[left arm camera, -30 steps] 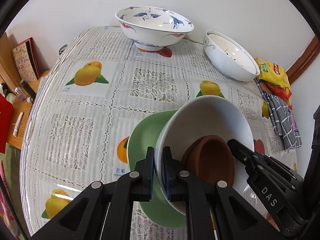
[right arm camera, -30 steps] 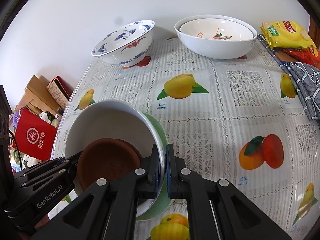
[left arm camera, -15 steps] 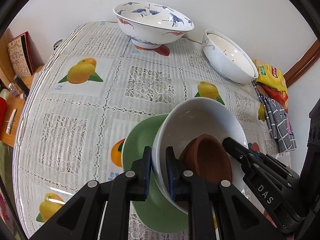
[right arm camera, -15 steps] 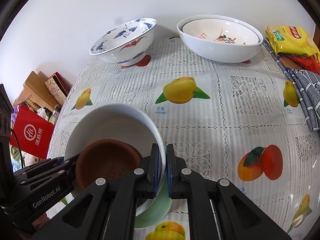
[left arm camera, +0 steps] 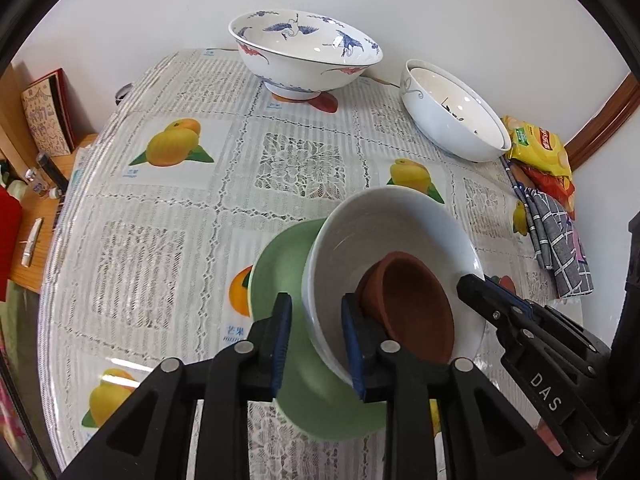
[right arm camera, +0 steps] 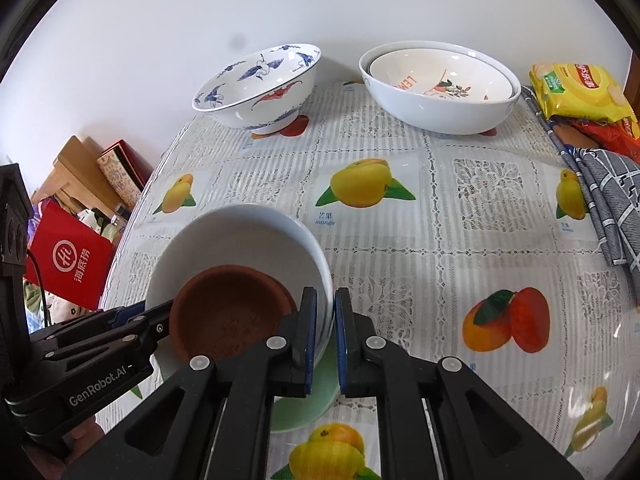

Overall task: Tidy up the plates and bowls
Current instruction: 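Lower the white bowl onto the light-green plate and open both tools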

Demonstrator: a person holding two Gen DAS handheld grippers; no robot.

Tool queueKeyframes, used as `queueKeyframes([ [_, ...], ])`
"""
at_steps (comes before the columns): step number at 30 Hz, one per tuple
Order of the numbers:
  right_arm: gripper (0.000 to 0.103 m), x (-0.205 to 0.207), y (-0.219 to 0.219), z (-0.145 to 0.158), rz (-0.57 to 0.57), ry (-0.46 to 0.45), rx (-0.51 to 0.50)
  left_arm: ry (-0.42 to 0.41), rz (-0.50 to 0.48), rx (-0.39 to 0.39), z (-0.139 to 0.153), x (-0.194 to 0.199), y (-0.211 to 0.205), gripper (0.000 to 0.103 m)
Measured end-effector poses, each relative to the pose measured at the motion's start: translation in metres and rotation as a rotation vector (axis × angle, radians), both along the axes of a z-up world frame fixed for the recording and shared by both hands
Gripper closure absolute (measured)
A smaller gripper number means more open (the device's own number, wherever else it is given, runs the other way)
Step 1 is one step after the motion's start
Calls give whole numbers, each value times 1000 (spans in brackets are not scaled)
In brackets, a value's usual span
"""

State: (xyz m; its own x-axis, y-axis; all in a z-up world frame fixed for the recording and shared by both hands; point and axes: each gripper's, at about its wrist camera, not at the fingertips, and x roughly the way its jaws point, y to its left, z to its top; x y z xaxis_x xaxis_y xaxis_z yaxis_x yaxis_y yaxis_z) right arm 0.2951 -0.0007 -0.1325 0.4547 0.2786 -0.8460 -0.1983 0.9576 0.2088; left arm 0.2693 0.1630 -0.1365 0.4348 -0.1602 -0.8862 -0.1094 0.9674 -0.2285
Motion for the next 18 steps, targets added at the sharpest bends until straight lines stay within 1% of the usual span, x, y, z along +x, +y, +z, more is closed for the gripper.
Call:
queueKeyframes([
  [4,93,-8,-2,5,-1,-5,5,-6,2,-3,6,-10,0,77],
  [9,93,-25,-4,13,15,-10,7,-14,0,4,14,-24,-3,72],
  [12,93,-38,-6,19,22,-17,9,-23,2,3,21,-34,-5,71],
  [14,89,-45,-9,24,24,-26,9,-32,2,12,27,-43,-8,71],
  [18,81,-69,-20,40,12,-57,0,-70,-2,27,44,-65,-16,65],
])
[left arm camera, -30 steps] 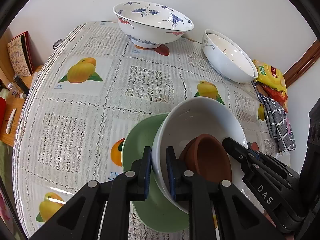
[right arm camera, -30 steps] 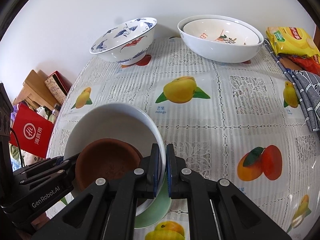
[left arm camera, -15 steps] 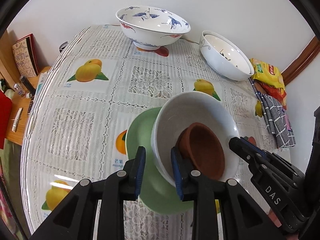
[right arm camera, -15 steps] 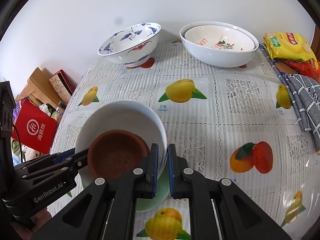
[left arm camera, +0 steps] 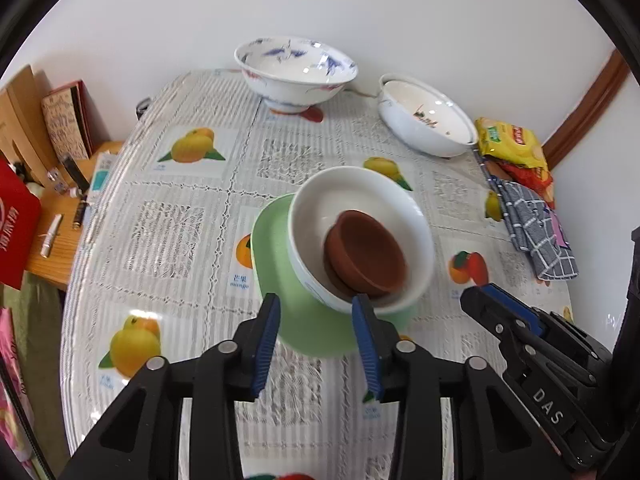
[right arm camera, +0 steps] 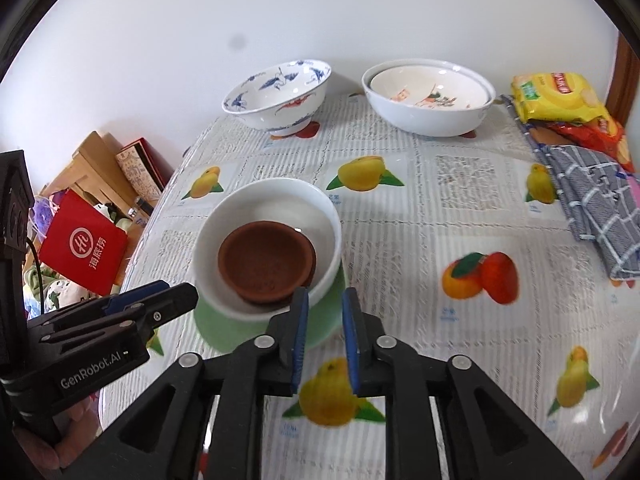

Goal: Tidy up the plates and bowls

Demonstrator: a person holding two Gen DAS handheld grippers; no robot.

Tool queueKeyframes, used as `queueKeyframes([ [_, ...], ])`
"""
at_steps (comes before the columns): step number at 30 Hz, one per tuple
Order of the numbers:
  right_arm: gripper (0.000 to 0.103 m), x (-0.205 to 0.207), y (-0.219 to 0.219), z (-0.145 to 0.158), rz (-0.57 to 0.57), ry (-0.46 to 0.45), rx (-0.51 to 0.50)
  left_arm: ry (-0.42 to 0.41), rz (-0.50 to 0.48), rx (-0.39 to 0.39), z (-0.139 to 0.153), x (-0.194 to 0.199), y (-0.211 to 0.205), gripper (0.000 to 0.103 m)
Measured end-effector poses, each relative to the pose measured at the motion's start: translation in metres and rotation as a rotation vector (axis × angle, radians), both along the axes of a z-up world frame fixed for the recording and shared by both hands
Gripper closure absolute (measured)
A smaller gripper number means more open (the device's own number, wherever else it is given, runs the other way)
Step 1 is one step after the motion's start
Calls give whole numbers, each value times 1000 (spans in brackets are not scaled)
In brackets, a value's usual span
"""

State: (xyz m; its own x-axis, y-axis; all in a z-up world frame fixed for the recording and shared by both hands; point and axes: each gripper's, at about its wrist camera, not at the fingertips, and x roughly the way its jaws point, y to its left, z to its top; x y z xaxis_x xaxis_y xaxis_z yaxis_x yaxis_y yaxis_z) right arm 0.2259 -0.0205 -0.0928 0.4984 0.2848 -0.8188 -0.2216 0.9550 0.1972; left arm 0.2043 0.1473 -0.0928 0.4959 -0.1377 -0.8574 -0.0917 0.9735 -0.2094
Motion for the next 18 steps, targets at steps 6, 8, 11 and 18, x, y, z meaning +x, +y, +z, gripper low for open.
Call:
queueKeyframes([
  [6,56,-52,-29,34,-34,-87,-38,-104,-31,22,29,-42,-28,59],
  [8,55,-67,-40,42,-52,-111,-46,-142,-32,56,38,-58,-40,55],
  [11,51,-93,-58,56,-93,-138,-83,-189,-36,96,50,-80,-57,44],
  [18,50,-148,-97,75,-178,-183,-111,-299,-27,178,73,-129,-90,32],
])
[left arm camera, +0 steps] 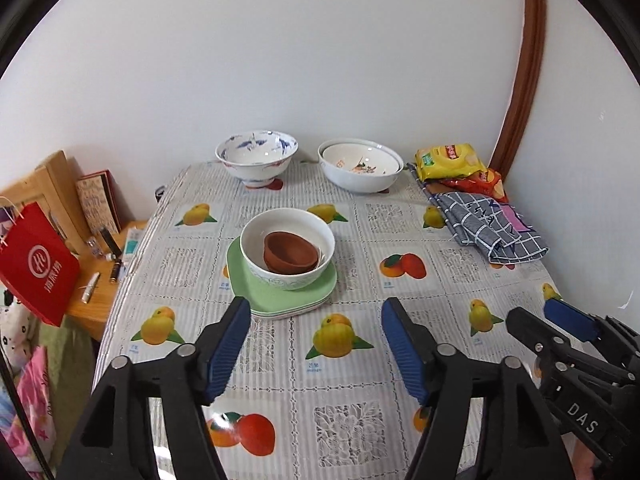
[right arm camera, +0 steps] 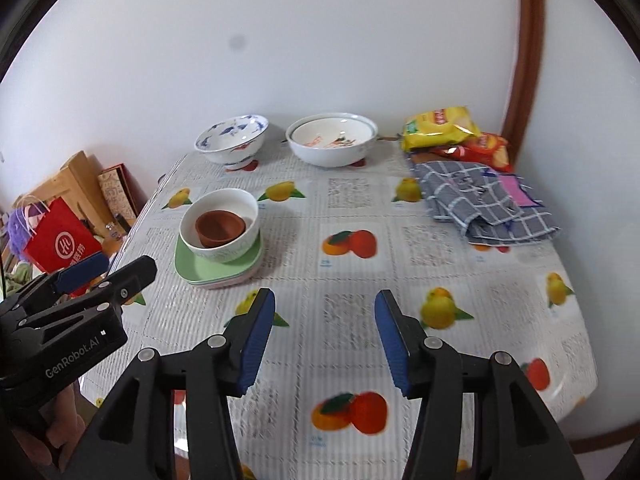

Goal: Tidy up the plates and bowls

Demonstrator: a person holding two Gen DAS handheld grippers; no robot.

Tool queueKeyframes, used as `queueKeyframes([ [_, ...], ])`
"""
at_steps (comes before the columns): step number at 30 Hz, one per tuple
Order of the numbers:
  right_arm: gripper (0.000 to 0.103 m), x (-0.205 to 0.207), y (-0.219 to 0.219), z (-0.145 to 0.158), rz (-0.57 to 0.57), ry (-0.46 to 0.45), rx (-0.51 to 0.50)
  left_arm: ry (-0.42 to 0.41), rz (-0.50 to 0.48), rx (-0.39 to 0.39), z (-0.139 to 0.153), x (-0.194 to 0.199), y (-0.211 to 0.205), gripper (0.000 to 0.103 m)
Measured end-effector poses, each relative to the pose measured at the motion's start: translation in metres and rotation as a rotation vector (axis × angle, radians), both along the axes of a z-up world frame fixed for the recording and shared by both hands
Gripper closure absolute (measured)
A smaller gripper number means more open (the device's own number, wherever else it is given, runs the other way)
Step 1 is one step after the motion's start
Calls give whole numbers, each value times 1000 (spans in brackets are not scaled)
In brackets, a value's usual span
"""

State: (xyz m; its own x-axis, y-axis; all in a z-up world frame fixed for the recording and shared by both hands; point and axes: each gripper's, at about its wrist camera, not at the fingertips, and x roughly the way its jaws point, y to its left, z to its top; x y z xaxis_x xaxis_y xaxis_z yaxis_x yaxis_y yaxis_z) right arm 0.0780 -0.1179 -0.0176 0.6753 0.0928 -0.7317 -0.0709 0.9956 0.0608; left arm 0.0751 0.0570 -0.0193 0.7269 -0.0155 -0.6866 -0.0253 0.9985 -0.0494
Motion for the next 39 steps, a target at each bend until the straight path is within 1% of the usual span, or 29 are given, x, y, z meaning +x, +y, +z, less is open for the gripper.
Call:
queueKeyframes([
  [2,43,-16,-11,6,-15,-19,12,-19,-3,4,5,-12,-7,31],
  [3,36,-24,-15,8,-22,-28,15,-26,-5,14,7,-18,-11,29],
  [5,26,-40,-23,14,-45,-60,14,-55,-4,50,12,-31,-20,23],
  [7,19,-54,-29,18,-54,-76,15,-86,4,82,17,-42,-27,19],
  [8,17,-60,-31,20,-58,-82,11,-94,2,83,19,-47,-30,18],
  [11,16,-74,-35,21,-64,-91,-8,-115,-3,66,25,-59,-34,16],
  [17,15,-89,-39,24,-81,-103,-8,-143,-3,62,35,-73,-39,14],
  [26,14,-101,-47,29,-114,-119,-4,-149,-3,62,36,-83,-44,13],
  [39,14,-106,-48,29,-113,-127,1,-142,4,58,35,-86,-43,13],
])
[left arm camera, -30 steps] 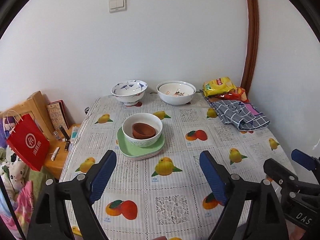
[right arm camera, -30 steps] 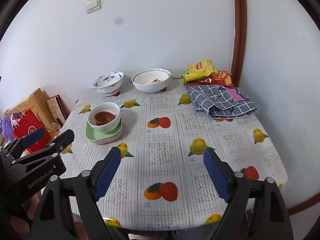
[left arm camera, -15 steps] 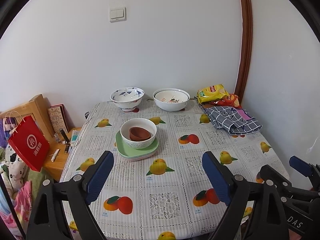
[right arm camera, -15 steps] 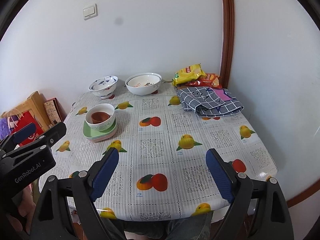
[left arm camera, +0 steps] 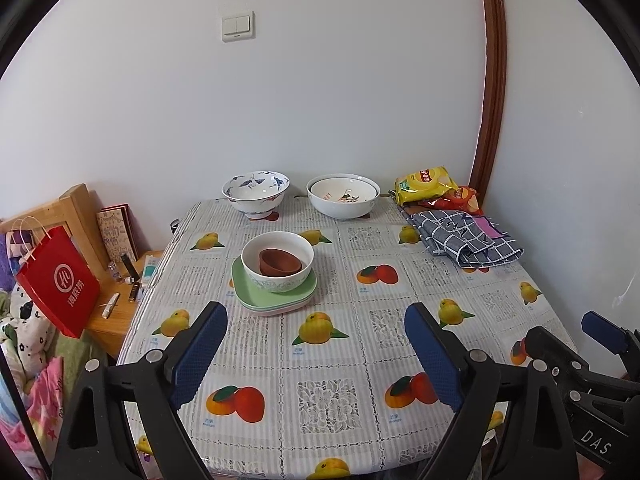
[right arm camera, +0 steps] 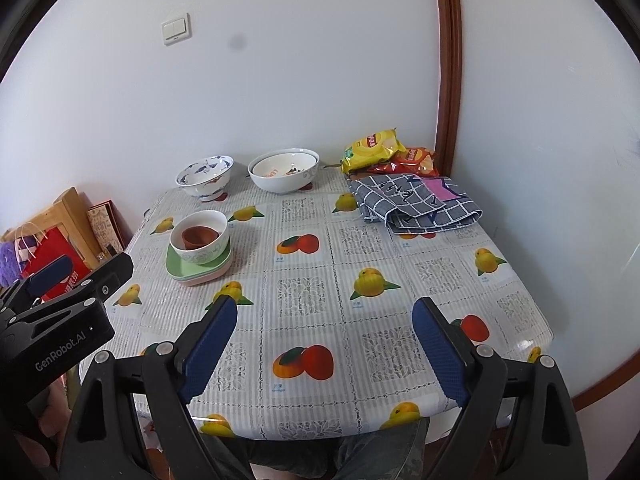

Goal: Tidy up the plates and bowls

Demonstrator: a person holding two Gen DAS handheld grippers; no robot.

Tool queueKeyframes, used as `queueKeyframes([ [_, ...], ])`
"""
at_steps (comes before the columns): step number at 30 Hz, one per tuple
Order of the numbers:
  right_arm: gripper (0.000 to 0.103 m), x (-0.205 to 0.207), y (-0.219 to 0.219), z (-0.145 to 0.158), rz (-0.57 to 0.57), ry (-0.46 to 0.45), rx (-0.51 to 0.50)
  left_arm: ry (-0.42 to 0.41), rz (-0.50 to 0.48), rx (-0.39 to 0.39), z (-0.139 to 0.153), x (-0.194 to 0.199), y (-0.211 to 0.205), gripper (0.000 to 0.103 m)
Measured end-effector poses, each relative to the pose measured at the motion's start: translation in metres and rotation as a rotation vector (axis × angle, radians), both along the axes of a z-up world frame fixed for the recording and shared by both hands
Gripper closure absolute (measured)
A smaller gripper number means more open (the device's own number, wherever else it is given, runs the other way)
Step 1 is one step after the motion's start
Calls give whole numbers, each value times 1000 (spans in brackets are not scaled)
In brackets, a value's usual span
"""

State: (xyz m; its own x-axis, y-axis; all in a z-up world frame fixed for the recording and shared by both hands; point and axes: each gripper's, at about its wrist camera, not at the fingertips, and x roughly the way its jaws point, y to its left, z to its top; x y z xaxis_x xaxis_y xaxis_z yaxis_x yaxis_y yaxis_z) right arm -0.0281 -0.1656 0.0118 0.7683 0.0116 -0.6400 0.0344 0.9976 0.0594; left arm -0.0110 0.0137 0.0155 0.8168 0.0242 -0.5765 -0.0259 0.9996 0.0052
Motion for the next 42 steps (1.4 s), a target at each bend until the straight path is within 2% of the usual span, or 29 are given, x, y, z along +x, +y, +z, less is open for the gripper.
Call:
queueKeyframes([
  [42,14,-1,-3,1,1,-3,17,15,-4,-7,-5,1,1,13],
])
